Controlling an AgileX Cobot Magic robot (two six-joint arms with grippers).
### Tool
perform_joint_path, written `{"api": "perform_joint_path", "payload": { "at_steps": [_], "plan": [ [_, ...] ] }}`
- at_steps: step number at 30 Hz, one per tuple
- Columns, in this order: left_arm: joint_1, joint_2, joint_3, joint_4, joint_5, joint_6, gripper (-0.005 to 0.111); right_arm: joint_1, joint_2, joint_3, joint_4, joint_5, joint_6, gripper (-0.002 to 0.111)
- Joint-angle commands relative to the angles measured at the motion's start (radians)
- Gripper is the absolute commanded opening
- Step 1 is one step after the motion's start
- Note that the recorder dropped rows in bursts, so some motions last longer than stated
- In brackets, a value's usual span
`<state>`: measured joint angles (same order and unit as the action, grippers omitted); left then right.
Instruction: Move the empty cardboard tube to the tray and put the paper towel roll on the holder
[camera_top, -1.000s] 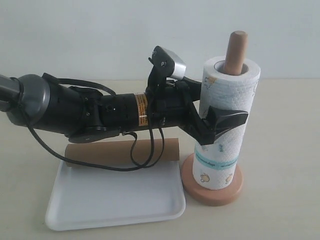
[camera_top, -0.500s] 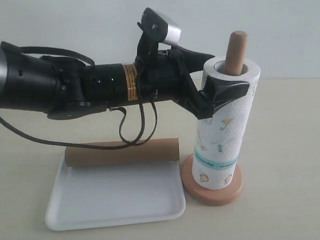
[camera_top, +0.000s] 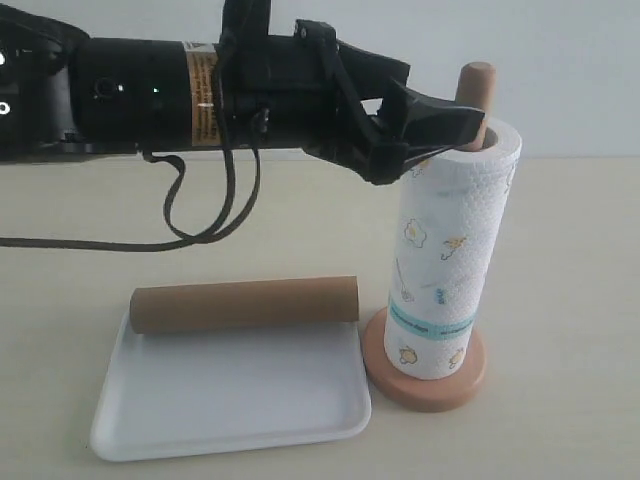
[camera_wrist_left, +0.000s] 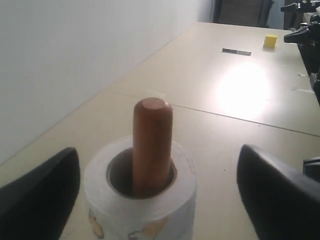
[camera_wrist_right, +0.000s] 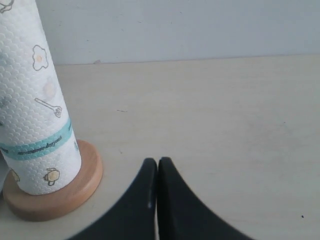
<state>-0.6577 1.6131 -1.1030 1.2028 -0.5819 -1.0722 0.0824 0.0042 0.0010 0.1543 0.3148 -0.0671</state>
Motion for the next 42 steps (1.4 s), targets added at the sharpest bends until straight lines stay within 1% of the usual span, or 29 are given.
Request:
{"api": "perform_joint_path", "payload": {
  "at_steps": [1, 2, 4, 7, 10, 15, 21, 25, 29, 32, 36, 39, 42],
  "plan": [
    [-0.004, -0.049, 0.004, 0.136, 0.011, -0.143, 0.057, -0.004, -0.004, -0.001, -0.003, -0.014, 0.000, 0.000],
    [-0.004, -0.060, 0.004, 0.162, 0.011, -0.161, 0.050, -0.004, -0.004, -0.001, -0.003, -0.014, 0.000, 0.000],
    [-0.004, -0.087, 0.004, 0.227, 0.011, -0.205, 0.033, -0.004, -0.004, -0.001, -0.003, -0.014, 0.000, 0.000],
    [-0.004, -0.112, 0.004, 0.272, 0.011, -0.237, 0.017, -0.004, -0.004, -0.001, -0.003, -0.014, 0.000, 0.000],
    [-0.004, -0.124, 0.007, 0.282, 0.011, -0.252, 0.004, -0.004, -0.004, -0.001, -0.003, -0.014, 0.000, 0.000],
    [-0.004, -0.137, 0.031, 0.282, 0.011, -0.288, 0.004, -0.004, -0.004, -0.001, -0.003, -0.014, 0.000, 0.000],
    [-0.004, -0.187, 0.125, 0.272, -0.005, -0.304, 0.004, -0.004, -0.004, -0.001, -0.003, -0.014, 0.000, 0.000],
    [-0.004, -0.254, 0.193, 0.278, -0.012, -0.338, 0.004, -0.004, -0.004, -0.001, -0.003, -0.014, 0.000, 0.000],
    [0.005, -0.351, 0.279, 0.346, 0.063, -0.416, 0.004, -0.004, -0.004, -0.001, -0.003, -0.014, 0.000, 0.000],
    [0.019, -0.417, 0.349, 0.358, 0.067, -0.428, 0.004, -0.004, -0.004, -0.001, -0.003, -0.014, 0.000, 0.000],
    [0.019, -0.486, 0.423, 0.358, 0.052, -0.470, 0.004, -0.004, -0.004, -0.001, -0.003, -0.014, 0.000, 0.000],
    [0.019, -0.515, 0.451, 0.358, 0.052, -0.470, 0.004, -0.004, -0.004, -0.001, -0.003, -0.014, 0.000, 0.000],
    [0.019, -0.522, 0.451, 0.358, 0.052, -0.470, 0.004, -0.004, -0.004, -0.001, -0.003, -0.014, 0.000, 0.000]
  ]
}}
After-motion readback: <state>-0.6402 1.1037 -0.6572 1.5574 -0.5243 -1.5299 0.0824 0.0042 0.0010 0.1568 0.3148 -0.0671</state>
